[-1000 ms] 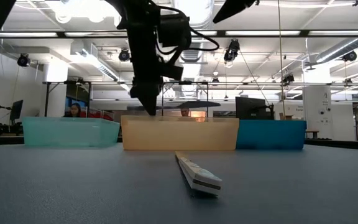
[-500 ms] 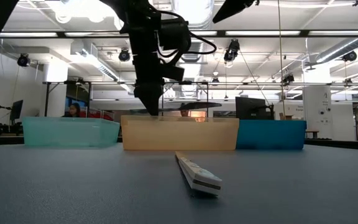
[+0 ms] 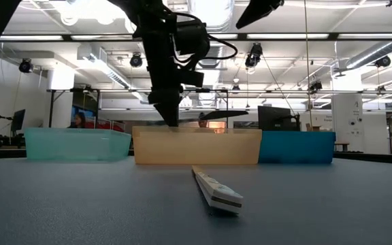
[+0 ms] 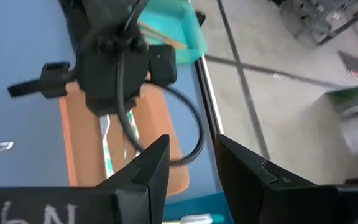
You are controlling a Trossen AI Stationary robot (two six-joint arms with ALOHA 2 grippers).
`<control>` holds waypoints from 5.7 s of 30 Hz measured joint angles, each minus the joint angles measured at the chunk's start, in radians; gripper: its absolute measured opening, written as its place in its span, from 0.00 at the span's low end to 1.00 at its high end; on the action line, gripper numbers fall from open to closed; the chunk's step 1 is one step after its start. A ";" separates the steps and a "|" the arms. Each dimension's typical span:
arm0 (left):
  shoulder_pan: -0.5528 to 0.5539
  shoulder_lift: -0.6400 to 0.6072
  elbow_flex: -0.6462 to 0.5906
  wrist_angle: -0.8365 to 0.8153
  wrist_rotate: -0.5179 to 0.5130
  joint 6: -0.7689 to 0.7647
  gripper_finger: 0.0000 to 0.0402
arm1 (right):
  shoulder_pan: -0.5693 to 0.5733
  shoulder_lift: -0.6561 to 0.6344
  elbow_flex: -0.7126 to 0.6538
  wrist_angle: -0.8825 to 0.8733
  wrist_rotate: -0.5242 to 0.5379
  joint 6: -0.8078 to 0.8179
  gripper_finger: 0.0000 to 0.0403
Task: Sort silverware by color (type)
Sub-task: Put the white knife in the orange bin
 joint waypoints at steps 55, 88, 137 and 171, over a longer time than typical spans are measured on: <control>0.043 0.105 -0.002 0.019 0.021 -0.022 0.07 | 0.000 -0.004 -0.027 -0.096 0.000 0.144 0.30; 0.082 0.105 -0.041 0.064 0.143 0.028 0.07 | 0.000 -0.004 -0.030 -0.071 0.000 0.141 0.30; 0.094 0.088 -0.010 0.016 0.122 0.009 0.27 | 0.000 -0.004 -0.030 -0.061 0.000 0.178 0.30; 0.096 -0.727 -0.608 0.560 0.160 0.297 0.27 | 0.000 0.293 -0.052 0.239 0.000 0.393 0.14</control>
